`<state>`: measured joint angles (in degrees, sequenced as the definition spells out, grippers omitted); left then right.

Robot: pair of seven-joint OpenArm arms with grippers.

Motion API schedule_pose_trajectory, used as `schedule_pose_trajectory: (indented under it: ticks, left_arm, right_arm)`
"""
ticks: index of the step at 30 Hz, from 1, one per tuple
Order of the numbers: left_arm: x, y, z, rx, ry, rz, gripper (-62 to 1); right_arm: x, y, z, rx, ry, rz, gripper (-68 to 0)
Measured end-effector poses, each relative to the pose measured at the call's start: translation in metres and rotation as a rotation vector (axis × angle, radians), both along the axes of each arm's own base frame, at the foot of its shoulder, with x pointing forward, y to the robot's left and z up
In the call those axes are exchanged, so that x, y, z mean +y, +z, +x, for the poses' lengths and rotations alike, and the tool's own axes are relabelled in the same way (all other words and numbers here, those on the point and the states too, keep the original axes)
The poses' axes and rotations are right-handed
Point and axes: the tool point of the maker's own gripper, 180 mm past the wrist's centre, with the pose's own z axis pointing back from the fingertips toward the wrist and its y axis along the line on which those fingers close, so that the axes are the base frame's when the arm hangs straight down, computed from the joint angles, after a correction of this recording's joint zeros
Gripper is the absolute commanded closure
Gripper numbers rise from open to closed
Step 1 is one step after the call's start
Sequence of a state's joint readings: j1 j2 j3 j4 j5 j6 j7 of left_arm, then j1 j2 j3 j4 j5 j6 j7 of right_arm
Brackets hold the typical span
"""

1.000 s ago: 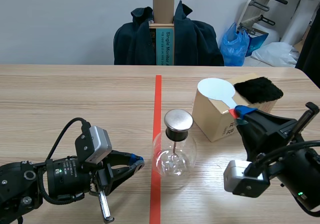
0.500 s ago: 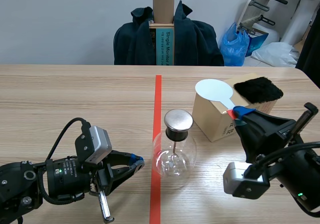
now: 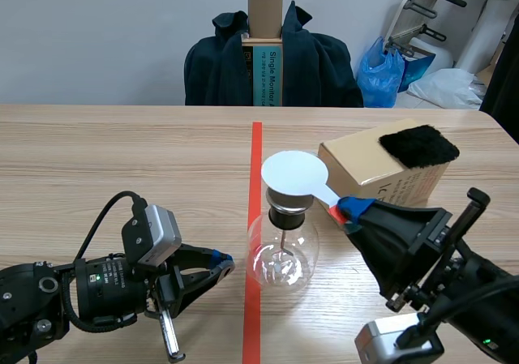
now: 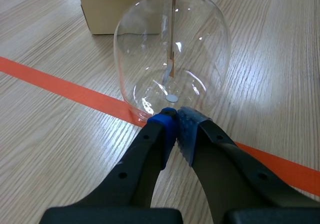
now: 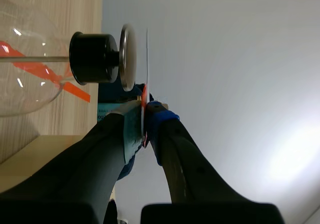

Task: Do the electroscope experiment.
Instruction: 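Move the plate toward and away from the electroscope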

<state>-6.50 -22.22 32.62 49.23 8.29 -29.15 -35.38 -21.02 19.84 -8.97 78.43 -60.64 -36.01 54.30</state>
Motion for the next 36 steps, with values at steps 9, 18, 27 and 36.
schedule_pose_trajectory:
  ticks: [9,18,27,36]
  left_arm:
    - [0.0,0.0,0.0,0.0,0.0,0.0,-2.5]
    - [0.0,0.0,0.0,0.0,0.0,0.0,-2.5]
    - [0.0,0.0,0.0,0.0,0.0,0.0,-2.6]
    - [0.0,0.0,0.0,0.0,0.0,0.0,-2.5]
  right_arm:
    - [0.005,0.0,-0.007,-0.001,0.046,-0.002,-0.7]
    - [-0.001,0.0,0.002,0.0,-0.011,0.0,-0.7]
    - [-0.028,0.001,0.029,0.004,-0.222,0.009,-0.7]
    - [-0.052,0.001,0.045,0.008,-0.382,0.016,-0.7]
